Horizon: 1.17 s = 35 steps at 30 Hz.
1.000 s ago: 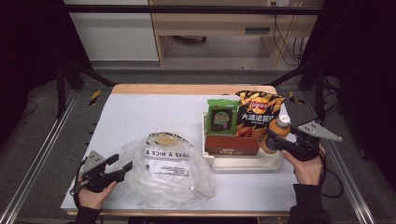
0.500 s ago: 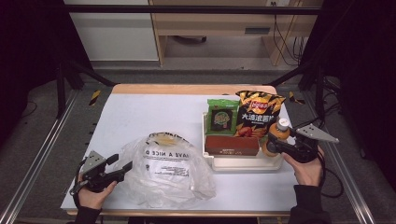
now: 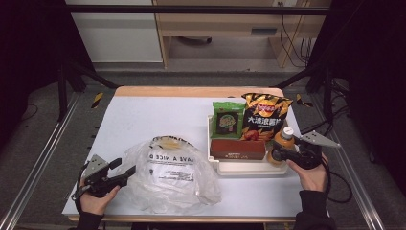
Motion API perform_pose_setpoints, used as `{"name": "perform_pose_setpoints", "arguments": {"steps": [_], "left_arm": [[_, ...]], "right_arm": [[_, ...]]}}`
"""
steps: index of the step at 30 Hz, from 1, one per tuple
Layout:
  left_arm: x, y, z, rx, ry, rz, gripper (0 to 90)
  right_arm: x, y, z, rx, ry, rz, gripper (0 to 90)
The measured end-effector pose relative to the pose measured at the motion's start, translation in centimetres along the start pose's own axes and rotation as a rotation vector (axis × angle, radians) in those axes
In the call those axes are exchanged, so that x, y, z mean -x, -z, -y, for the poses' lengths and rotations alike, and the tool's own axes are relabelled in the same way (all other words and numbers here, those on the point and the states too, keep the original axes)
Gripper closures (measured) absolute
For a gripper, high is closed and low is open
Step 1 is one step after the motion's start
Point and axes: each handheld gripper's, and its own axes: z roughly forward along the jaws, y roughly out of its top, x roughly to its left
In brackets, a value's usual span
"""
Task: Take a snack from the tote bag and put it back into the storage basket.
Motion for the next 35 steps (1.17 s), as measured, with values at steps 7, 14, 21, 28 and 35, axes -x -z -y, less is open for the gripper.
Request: {"name": "perform_pose_setpoints", "arguments": {"steps": [7, 14, 21, 28, 35], "left_arm": [[0.0, -0.1, 0.0, -0.002, -0.001, 0.000, 33.4], [0.0, 0.0, 0.0, -0.002, -0.001, 0.002, 32.8], [0.0, 0.1, -0.2, 0.001, 0.006, 0.009, 31.1], [-0.1, 0.3, -0.5, 0.001, 0.019, 0.017, 27.2], [-0.5, 0.5, -0.9, 0.015, 0.026, 0.005, 27.1]], "right_arm": [[0.2, -0.2, 0.5, -0.001, -0.018, -0.010, 30.1], [0.3, -0.1, 0.8, 0.032, -0.024, -0.005, 22.0], [-0.2, 1.0, 0.8, 0.057, -0.036, 0.026, 13.0], [-1.5, 2.8, 1.1, 0.066, -0.041, 0.036, 10.1], [-3.4, 3.8, 2.2, 0.056, -0.030, 0.031, 16.2]]}}
